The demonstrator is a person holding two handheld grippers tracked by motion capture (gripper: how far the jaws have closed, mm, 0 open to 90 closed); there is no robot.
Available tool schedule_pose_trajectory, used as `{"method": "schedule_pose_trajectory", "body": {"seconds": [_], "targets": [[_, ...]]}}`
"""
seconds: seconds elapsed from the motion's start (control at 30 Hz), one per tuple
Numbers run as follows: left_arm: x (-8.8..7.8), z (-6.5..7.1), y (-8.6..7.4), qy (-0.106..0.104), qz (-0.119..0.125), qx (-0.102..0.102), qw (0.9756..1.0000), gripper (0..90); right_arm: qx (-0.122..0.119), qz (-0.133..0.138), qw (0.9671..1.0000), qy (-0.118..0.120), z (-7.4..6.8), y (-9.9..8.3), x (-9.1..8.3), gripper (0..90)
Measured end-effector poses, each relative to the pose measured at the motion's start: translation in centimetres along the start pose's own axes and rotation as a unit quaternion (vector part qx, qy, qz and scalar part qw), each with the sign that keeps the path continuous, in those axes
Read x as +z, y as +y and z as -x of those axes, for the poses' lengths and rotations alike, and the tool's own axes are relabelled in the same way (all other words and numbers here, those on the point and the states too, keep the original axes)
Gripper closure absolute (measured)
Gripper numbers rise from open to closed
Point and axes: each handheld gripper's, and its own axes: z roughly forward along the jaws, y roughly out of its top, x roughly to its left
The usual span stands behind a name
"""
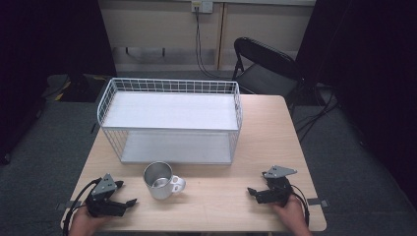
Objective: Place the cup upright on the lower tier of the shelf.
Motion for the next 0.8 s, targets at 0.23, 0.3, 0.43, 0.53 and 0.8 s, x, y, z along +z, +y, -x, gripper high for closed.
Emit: {"method": "schedule_pose_trajectory", "body": {"seconds": [0.23, 0.3, 0.43, 0.53, 0.8], "targets": [[-0.2, 0.0, 0.2, 0.001, -0.012, 0.0, 0.9999, 16.5, 0.0, 0.0, 1.0, 0.0, 0.0, 0.0, 0.0, 12.2], [-0.3, 0.1, 0.4, 0.001, -0.019, 0.009, 0.9998, 18.0, 0.0, 0.0, 1.0, 0.0, 0.0, 0.0, 0.0, 12.1], [-0.6, 0.3, 0.8, -0.009, -0.02, 0.017, 0.9996, 19.4, 0.0, 0.0, 1.0, 0.0, 0.0, 0.0, 0.0, 12.1], [-1.1, 0.5, 1.2, -0.023, -0.017, 0.019, 0.9994, 20.9, 0.0, 0.0, 1.0, 0.0, 0.0, 0.0, 0.0, 12.2], [-2.9, 1.1, 2.7, -0.04, 0.017, 0.027, 0.9987, 22.5, 0.0, 0.0, 1.0, 0.0, 0.0, 0.0, 0.0, 12.2]]}}
